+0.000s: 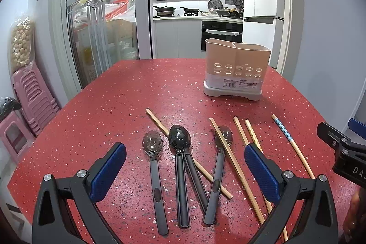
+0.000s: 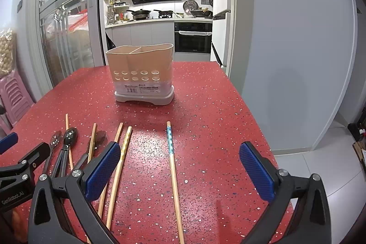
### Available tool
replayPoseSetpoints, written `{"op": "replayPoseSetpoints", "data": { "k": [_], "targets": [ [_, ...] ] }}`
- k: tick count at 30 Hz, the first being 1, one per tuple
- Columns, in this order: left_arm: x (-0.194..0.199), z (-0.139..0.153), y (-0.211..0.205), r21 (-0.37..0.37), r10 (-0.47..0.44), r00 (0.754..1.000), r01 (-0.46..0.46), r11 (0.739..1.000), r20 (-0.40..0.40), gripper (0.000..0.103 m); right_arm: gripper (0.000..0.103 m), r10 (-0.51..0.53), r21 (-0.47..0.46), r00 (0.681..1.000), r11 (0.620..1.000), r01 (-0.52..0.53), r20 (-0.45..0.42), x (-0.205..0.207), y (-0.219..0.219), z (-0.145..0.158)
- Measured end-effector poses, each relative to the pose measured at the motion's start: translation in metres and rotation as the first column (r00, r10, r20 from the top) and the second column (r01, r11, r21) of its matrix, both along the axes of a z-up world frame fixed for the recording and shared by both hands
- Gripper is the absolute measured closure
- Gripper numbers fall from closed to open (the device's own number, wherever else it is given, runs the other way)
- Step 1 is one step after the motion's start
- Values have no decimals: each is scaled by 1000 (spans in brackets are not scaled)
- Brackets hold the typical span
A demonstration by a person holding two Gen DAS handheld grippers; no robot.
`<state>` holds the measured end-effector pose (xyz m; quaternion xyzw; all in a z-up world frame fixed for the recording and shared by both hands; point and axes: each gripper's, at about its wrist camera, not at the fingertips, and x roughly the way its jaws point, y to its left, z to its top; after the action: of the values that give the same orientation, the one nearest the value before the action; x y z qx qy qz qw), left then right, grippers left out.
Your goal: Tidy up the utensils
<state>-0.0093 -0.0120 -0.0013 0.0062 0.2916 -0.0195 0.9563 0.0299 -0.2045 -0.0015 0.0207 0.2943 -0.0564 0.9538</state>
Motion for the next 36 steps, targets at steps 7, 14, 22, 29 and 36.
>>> {"op": "replayPoseSetpoints", "data": {
  "k": [7,14,22,29,36],
  "targets": [
    [1,0,1,-1,1,1000,-1,1000,-2,0,0,4,2,1000,1000,-4,-1,2,1,-2],
    [1,0,1,-1,2,1000,-2,1000,-3,0,0,5,1,1000,1000,-5,-2,3,2,-3],
    [1,0,1,-1,1,1000,-1,1000,-3,0,0,6,0,1000,1000,-6,-2,4,5,-3],
    [1,0,1,-1,2,1000,-2,1000,-3,0,0,5,1,1000,1000,-5,-2,4,5,-3],
    [1,1,1,-3,2,1000,-2,1000,-4,0,0,7,1,1000,1000,-7,-3,4,5,-3]
  ]
}}
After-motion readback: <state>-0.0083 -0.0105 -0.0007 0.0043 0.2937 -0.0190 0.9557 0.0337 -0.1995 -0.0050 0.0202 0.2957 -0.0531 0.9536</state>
